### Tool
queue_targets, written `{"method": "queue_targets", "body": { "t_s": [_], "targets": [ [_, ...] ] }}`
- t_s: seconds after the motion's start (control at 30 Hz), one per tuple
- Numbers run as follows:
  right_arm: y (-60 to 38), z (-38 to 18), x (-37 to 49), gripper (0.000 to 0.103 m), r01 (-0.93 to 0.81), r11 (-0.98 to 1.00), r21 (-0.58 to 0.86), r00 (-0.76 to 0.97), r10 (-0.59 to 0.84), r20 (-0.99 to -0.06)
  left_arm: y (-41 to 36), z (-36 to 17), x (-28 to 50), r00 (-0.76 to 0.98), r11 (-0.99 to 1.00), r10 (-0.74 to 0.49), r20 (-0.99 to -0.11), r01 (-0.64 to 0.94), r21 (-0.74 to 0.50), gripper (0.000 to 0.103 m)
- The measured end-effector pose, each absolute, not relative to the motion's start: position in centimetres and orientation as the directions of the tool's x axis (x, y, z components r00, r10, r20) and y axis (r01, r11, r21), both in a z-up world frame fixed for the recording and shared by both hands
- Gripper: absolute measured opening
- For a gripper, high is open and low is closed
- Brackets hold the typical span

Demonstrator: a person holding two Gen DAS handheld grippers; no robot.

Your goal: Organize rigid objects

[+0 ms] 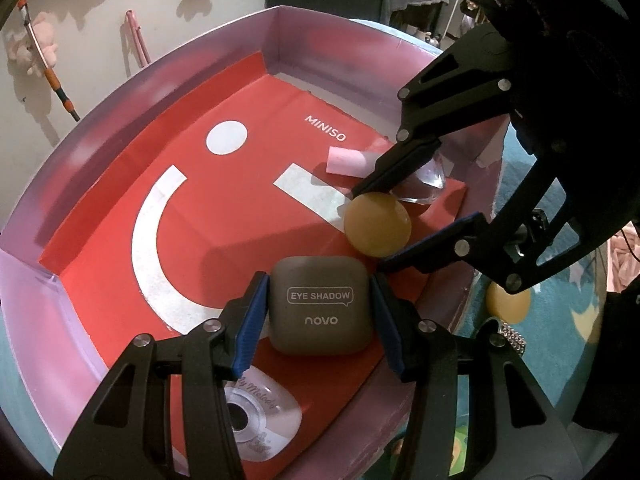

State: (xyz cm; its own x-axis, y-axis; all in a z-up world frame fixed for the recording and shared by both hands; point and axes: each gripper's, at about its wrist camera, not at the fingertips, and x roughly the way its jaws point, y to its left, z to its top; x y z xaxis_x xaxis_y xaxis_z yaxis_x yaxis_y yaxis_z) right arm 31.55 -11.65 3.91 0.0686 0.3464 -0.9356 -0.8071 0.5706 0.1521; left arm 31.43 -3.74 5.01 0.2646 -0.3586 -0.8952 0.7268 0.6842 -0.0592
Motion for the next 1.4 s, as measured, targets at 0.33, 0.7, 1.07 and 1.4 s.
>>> {"method": "queue_targets", "body": {
  "t_s": [0.33,0.7,1.07,1.4],
  "targets": [
    [-11.6,4.3,30.8,0.056,-0.812,0.563,0.151,0.07,0.352,-0.933,-3.5,6.3,31.0,0.295,0.694,-0.369,-0.881,0.719,-0.049,0.057],
    [-13.9,9.6,28.9,0.067,-0.761,0.636,0.128,0.183,0.4,-0.898,-1.7,11.2,27.2,0.427,0.762,-0.393,-0.814,0.647,-0.028,0.076],
    [-16.3,17.2,24.0,0.09,-0.66,0.739,0.136,0.358,0.469,-0.808,0.1,16.1,20.7,0.625,0.886,-0.374,-0.686,0.46,-0.064,0.082],
    [-18.1,19.4,18.5,0.103,-0.549,0.829,0.108,0.497,0.428,-0.755,0.1,17.2,12.6,0.809,0.953,-0.248,-0.533,0.303,0.018,0.093]
  ]
}}
